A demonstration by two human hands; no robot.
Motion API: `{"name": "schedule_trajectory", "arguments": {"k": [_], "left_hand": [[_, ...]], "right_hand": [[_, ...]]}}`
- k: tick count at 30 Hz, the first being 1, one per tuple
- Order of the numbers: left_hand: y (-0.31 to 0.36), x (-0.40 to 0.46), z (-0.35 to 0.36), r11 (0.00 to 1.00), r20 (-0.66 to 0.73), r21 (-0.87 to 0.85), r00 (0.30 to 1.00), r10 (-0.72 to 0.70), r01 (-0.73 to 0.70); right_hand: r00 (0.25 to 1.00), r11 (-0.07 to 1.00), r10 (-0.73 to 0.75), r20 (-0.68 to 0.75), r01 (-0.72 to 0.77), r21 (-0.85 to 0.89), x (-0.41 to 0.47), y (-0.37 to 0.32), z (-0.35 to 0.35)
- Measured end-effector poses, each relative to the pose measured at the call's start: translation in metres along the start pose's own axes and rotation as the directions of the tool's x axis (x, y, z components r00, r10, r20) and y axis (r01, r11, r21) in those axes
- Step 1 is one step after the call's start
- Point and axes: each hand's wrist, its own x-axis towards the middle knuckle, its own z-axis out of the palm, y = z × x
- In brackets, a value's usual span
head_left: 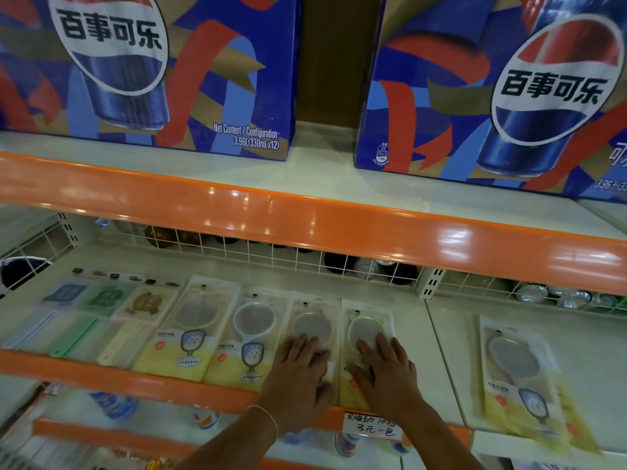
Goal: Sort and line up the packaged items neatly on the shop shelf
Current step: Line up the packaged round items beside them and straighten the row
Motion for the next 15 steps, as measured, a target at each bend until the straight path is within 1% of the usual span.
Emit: {"name": "schedule_trajectory", "arguments": {"k": [6,9,11,13,15], "left_hand": [[-0.001,0.0,-0.002,1.0,0.031,-0.023,0.999,-0.006,0.007],[0.004,0.002,-0.01,0.998,0.038,-0.058,0.999,-0.012,0.014],[0.014,0.009,-0.019,0.998,0.016,-0.068,1.0,0.006,-0.005],[0.034,0.022,-0.032,0.994,0.046,-0.102,0.998,0.04,-0.035],[0.06,0.04,-0.043,0.988,0.026,-0.133,0.996,0.081,-0.077]], "right_hand": [[1.0,0.999,-0.016,-0.008,0.017,0.029,-0.003,0.002,0.0],[0.997,0.996,0.004,-0.08,0.003,0.085,-0.006,0.009,-0.007],[0.991,0.991,0.038,-0.129,-0.021,0.13,-0.009,0.022,-0.014],[0.968,0.975,0.104,-0.227,-0.054,0.214,-0.014,0.041,-0.022],[0.932,0.955,0.175,-0.319,-0.081,0.287,-0.019,0.066,-0.03]]}}
